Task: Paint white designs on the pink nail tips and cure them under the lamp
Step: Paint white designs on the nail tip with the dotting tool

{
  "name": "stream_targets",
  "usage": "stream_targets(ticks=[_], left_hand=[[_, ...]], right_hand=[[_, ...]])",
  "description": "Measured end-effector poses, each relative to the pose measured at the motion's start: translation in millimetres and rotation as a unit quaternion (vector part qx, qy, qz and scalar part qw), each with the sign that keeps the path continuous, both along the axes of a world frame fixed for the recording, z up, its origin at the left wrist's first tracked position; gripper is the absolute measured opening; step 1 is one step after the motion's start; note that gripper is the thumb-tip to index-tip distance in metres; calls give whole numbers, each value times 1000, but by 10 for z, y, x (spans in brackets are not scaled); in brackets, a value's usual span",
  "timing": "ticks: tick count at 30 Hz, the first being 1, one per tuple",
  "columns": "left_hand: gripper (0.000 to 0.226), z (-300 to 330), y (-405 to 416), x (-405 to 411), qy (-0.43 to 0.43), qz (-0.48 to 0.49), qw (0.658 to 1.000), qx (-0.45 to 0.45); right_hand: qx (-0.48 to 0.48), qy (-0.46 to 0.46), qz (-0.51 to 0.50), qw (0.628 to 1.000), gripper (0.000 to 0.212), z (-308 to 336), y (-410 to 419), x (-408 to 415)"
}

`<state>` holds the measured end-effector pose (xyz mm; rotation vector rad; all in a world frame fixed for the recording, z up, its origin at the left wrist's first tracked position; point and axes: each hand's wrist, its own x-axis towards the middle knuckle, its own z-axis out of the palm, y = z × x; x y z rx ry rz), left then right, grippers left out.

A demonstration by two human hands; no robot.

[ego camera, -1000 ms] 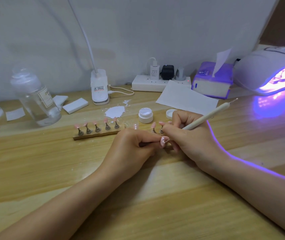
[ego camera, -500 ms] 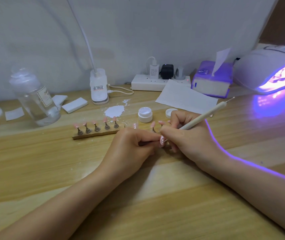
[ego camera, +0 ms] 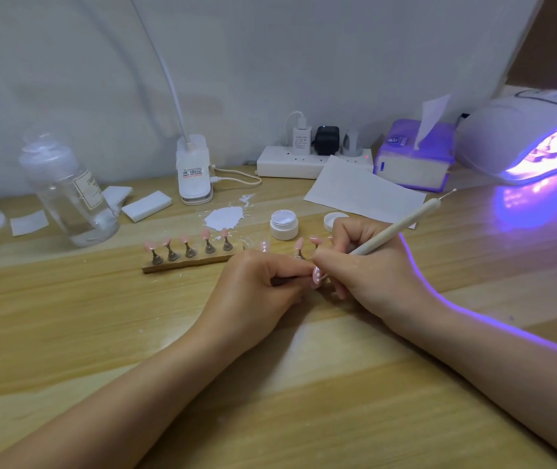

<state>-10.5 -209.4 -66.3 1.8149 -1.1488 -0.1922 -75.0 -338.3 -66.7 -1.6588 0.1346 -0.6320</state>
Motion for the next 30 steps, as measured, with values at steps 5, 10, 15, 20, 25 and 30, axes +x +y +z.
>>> stream_targets(ticks=[5,10,15,20,25,30], left_hand=[[17,-3,3,1,0,0,1000,-2],[14,-13,1,5,1,-1,1000,1],[15,-12,-1,8,3,-4,1000,5],[18,-8,2,3,-1,-8,1000,0],[16,-2,-2,-4,2,-4,1000,-6],[23,10,-1,-8,-8,-1,1000,-7]], right_hand=[[2,5,-4,1000,37,31,22,-9],[-2,9,-10,1000,38,31,33,-13],[-2,-5,-9,1000,39,-5,11,5],[3,-8,-7,1000,42,3,11,5],[7,-10,-4,1000,42,6,11,0],[4,-7,-4,1000,42,12,11,-3]])
